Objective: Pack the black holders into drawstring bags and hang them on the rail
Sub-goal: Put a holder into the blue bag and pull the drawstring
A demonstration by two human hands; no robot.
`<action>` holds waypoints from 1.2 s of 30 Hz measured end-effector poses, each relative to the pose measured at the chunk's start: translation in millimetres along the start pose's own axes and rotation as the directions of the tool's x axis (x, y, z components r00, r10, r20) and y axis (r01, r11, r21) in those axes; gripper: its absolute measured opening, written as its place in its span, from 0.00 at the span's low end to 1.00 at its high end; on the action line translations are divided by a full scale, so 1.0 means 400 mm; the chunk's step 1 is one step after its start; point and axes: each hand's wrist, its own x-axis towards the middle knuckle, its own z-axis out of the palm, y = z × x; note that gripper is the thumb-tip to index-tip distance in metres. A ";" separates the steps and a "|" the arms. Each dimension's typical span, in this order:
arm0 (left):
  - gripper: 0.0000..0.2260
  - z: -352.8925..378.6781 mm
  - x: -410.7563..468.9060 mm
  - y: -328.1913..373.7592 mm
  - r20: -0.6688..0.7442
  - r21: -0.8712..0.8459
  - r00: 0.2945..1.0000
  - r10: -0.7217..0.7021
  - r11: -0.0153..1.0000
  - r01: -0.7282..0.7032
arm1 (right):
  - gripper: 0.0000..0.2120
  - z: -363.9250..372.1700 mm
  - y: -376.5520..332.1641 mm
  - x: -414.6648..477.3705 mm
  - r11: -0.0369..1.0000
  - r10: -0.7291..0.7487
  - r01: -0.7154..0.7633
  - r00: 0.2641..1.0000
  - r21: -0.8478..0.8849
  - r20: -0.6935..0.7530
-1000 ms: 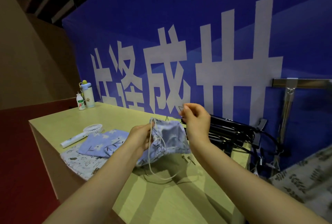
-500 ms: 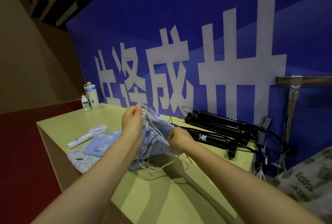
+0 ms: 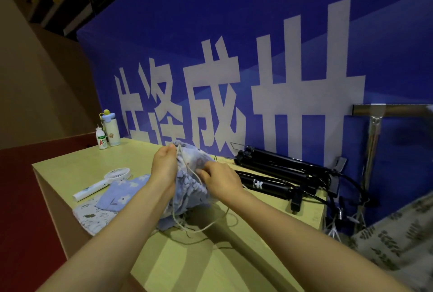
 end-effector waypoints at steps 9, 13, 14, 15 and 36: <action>0.13 0.027 0.053 -0.046 0.036 -0.153 0.999 -0.037 0.987 0.042 | 0.14 -0.106 0.315 -0.010 0.950 0.303 -0.311 0.930 -0.004 -0.206; 0.13 0.047 0.077 -0.080 0.090 -0.171 0.996 -0.022 0.985 0.037 | 0.22 -0.079 0.415 -0.020 0.872 0.344 -0.340 0.937 -0.352 -0.054; 0.13 0.052 0.081 -0.089 0.102 -0.171 0.994 -0.028 0.984 0.046 | 0.23 -0.071 0.428 -0.017 0.866 0.348 -0.337 0.937 -0.369 -0.040; 0.13 0.055 0.085 -0.097 0.105 -0.175 0.994 -0.028 0.983 0.047 | 0.23 -0.064 0.436 -0.014 0.862 0.345 -0.334 0.938 -0.382 -0.041; 0.18 0.035 0.085 -0.099 -0.066 -0.066 0.992 -0.110 0.992 0.105 | 0.21 -0.141 0.391 -0.052 0.946 0.238 -0.294 0.918 -0.139 -0.318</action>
